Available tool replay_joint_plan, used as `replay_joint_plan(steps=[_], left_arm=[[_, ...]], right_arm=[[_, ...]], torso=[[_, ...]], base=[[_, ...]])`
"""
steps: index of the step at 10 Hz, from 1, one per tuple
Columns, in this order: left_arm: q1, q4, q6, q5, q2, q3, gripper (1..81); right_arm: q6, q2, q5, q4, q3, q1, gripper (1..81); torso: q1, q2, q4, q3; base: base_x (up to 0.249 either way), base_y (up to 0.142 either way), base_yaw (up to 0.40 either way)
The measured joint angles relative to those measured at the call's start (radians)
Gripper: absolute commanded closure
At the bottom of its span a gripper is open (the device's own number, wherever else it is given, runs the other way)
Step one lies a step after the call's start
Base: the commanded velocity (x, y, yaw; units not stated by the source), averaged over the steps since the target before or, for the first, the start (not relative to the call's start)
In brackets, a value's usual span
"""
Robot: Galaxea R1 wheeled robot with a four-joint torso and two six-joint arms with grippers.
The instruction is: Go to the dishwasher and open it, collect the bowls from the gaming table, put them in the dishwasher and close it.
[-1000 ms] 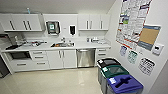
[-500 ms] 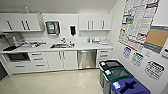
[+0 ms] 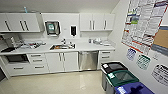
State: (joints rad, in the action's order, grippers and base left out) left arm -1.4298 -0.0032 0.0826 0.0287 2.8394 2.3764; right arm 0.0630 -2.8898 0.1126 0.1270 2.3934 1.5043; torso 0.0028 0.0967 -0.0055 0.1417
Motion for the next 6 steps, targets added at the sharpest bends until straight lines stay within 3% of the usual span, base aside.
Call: replay_joint_plan(steps=[6], left_arm=[[0.000,0.000,0.000,0.001,-0.003,-0.006,1.0]], right_arm=[[0.000,0.000,0.000,0.000,0.000,0.000,1.0]], torso=[[0.000,0.000,0.000,0.000]], base=[[0.154,0.067,0.000]])
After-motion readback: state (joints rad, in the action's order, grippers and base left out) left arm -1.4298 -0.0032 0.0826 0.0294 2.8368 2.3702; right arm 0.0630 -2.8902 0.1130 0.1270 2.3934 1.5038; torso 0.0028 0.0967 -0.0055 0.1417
